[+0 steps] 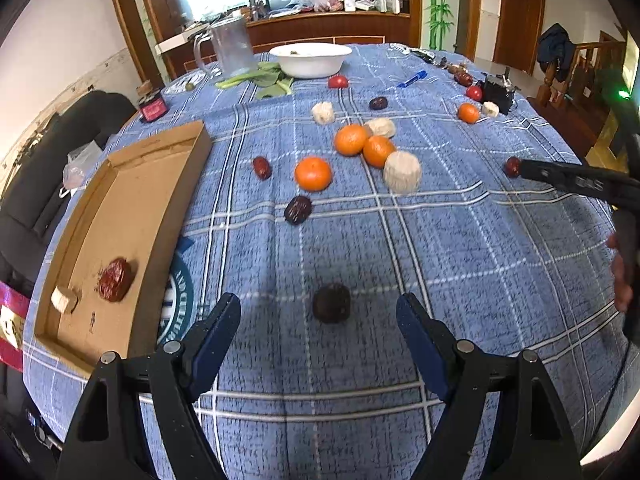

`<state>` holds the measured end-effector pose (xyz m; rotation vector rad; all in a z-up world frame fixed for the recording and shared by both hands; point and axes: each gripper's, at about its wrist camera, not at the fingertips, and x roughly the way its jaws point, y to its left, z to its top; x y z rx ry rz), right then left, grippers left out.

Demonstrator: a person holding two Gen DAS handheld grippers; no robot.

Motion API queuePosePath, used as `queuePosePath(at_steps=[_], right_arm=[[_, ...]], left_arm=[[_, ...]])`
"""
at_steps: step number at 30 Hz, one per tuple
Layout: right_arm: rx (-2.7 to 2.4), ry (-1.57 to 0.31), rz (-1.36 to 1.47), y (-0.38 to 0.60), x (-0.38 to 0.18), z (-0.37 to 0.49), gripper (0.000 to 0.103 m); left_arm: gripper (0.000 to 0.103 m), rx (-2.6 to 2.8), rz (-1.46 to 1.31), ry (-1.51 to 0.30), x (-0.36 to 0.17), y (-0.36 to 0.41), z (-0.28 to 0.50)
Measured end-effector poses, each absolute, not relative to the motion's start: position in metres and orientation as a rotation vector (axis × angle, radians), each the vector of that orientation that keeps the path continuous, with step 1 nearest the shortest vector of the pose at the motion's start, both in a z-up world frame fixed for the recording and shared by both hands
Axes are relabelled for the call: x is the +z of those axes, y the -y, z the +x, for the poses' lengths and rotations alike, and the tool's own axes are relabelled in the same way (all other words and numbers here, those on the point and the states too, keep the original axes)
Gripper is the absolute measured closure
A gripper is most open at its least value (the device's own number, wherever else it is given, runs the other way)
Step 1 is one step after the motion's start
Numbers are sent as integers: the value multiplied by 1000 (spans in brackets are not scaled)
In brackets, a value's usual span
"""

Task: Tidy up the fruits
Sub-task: 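Lift both open tools out of the tray back over the table, then grasp a dark date with the left tool while the right tool grasps a red date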

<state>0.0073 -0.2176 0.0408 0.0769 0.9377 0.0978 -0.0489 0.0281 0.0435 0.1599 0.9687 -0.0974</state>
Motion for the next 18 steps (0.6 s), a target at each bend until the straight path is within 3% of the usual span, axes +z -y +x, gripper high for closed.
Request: queuePosePath(at_steps=[3, 5, 7, 9, 14, 18], right_arm=[[124, -956, 63, 214, 30, 21, 27], [130, -963, 39, 212, 25, 27, 39], [141, -985, 34, 211, 21, 32, 60], [137, -980, 21, 210, 20, 32, 67], [147, -981, 10, 208, 21, 32, 71], [143, -977, 2, 207, 21, 30, 71]], left_arm=[[24, -89, 137, -986, 39, -34, -51], [24, -98, 113, -1007, 35, -36, -50], [24, -104, 84, -1029, 31, -38, -46], [24, -115, 31, -1059, 26, -41, -39], [24, -121, -26, -1073, 17, -44, -24], [66, -138, -47, -1077, 12, -45, -18]])
